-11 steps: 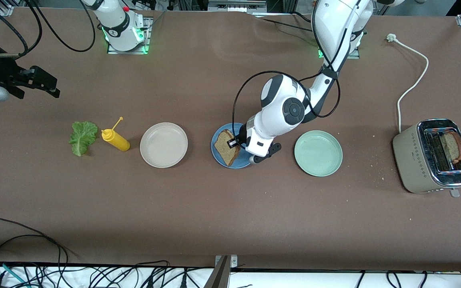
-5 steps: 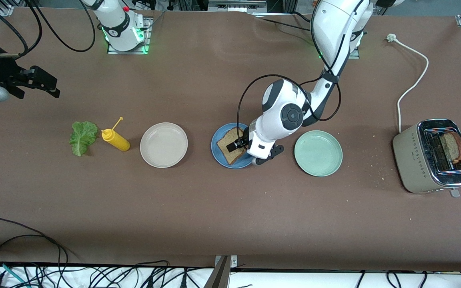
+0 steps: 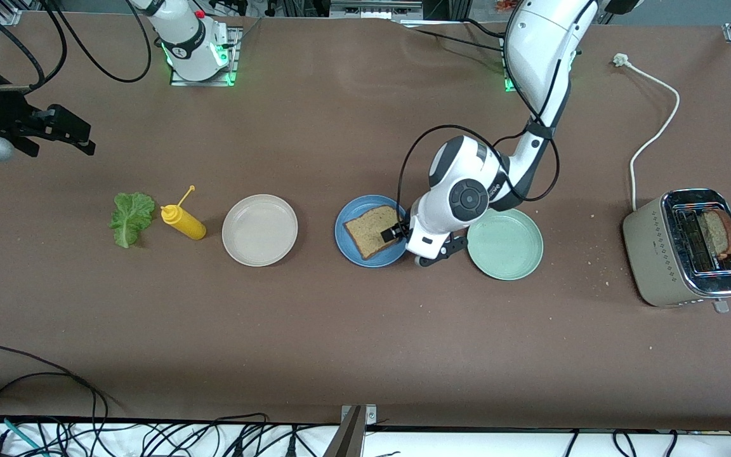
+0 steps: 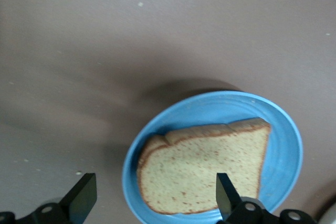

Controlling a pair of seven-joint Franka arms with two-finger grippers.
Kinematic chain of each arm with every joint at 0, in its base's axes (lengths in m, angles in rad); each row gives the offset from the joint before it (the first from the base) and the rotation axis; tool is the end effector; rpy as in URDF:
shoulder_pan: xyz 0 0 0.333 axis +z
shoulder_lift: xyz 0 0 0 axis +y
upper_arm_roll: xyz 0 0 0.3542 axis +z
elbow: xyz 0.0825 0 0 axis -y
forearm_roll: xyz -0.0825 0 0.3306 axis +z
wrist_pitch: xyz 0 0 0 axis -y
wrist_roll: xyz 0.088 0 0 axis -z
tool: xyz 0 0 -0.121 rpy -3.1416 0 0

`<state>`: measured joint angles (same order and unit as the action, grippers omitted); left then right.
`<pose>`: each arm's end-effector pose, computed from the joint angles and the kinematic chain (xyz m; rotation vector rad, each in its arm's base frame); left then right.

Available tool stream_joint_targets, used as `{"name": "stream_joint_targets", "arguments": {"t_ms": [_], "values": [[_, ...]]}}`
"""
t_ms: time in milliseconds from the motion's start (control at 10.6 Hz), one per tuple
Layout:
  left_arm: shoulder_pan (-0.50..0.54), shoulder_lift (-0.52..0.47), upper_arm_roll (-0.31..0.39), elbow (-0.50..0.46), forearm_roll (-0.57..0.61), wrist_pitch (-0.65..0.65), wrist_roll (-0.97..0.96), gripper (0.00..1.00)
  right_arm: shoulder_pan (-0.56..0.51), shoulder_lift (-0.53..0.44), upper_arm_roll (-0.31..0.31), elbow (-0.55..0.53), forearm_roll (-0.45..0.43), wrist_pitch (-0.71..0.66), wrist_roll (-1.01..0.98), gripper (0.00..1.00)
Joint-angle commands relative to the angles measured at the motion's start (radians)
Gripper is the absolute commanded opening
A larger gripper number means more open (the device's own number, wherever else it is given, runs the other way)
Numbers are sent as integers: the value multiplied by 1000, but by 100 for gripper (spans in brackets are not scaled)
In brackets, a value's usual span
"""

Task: Make sandwich in blue plate with both arms
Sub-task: 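Lower the bread onto the blue plate and open the left gripper, then withdraw the left gripper while the right gripper reaches the lettuce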

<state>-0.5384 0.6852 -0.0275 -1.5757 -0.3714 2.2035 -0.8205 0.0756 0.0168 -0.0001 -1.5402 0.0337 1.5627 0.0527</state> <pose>0.5657 -0.3749 0.2852 2.8314 0.7086 -0.3565 0.5048 0.0423 0.6524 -3.1074 -0.0360 -0.0055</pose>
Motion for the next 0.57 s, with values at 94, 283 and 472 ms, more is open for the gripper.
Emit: {"name": "stream_joint_targets", "arguments": {"t_ms": [94,283,472], "values": [[102,-148,40,13,63,-216,7,100,-5,8,0,23,18,-7,1,100],[194,-238,44,22,168,-298,46,100,-3,0,0,22,17,-19,-2,100],[266,-314,46,25,270,-312,46,100,-7,-1,-9,29,12,-29,-23,100]]}}
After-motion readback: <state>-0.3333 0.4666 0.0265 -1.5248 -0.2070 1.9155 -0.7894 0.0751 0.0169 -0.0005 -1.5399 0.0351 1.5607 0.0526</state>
